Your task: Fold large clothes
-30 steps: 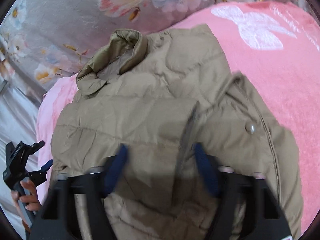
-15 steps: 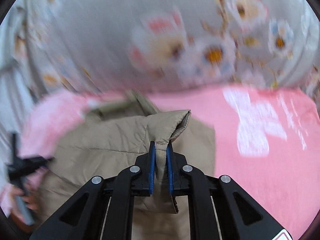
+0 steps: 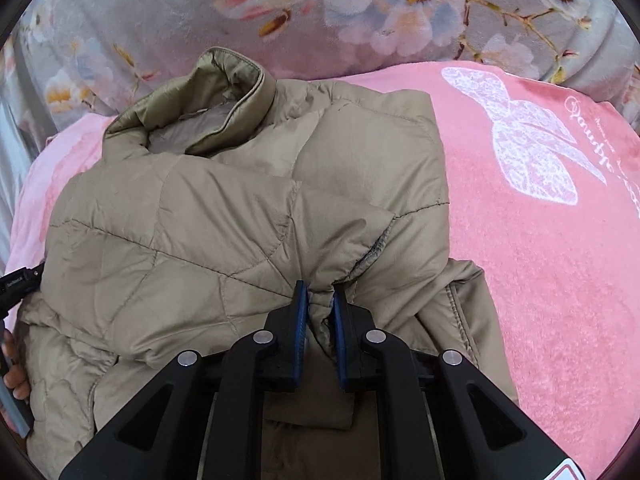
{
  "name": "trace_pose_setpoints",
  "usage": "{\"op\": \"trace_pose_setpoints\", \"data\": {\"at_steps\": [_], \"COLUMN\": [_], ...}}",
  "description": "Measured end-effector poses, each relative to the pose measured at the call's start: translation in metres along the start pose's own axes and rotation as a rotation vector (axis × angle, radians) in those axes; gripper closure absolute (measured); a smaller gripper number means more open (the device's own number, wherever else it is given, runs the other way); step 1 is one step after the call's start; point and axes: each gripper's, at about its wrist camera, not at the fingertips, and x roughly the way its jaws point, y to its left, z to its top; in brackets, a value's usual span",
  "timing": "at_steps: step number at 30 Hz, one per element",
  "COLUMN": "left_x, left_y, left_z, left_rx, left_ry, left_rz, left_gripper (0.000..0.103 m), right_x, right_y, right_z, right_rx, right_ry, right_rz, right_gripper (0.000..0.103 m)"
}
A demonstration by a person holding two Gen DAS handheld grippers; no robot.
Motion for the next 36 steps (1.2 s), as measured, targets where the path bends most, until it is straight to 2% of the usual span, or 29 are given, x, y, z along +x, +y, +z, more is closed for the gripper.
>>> {"op": "trace_pose_setpoints", "data": {"at_steps": [3, 5, 7, 8, 10, 11, 13, 14, 18, 21, 27, 36], "left_x": [-0.012, -0.029, -0.054, -0.064, -0.081, -0.086, -0.086, -0.081, -0.034, -0.002, 0.006, 0.012], "left_y": [-0.002, 0.003, 0.007, 0.006, -0.007, -0.021, -0.048, -0.061, -0.102, -0.105, -0.107, -0.108], "left_z": [0.000, -0.001, 0.003, 0.008, 0.024, 0.033, 0.043, 0.046, 0.045, 0.028, 0.003, -0.010], "left_rx": [0.027, 0.042, 0.053, 0.057, 0.059, 0.067, 0.095, 0.109, 0.133, 0.129, 0.190, 0.199], "left_ry": [0.000, -0.011, -0.048, -0.068, -0.103, -0.113, -0.111, -0.105, -0.016, 0.042, -0.027, -0.057], "left_rz": [0.026, 0.010, -0.001, 0.002, -0.016, -0.051, -0.072, -0.082, -0.071, -0.042, -0.026, -0.014], "left_gripper": [0.085, 0.085, 0.074, 0.071, 0.071, 0.070, 0.064, 0.064, 0.064, 0.064, 0.063, 0.063], "right_x": [-0.014, -0.042, -0.068, -0.078, -0.090, -0.089, -0.075, -0.065, -0.016, 0.007, 0.015, 0.022], "right_y": [-0.007, -0.016, -0.020, -0.020, -0.006, 0.009, 0.040, 0.055, 0.092, 0.101, 0.104, 0.104], "right_z": [0.001, 0.000, 0.002, 0.006, 0.021, 0.030, 0.042, 0.046, 0.047, 0.035, 0.016, 0.011], "right_rx": [0.017, 0.048, 0.058, 0.058, 0.051, 0.028, -0.028, -0.053, -0.103, -0.114, -0.156, -0.164], "right_ry": [0.011, -0.039, -0.107, -0.137, -0.162, -0.155, -0.132, -0.117, -0.045, -0.005, -0.033, -0.042], "right_rz": [-0.006, -0.046, -0.078, -0.090, -0.047, -0.013, 0.029, 0.045, 0.059, 0.063, 0.060, 0.054], "right_gripper": [0.085, 0.067, 0.064, 0.062, 0.063, 0.063, 0.063, 0.063, 0.064, 0.067, 0.067, 0.067]}}
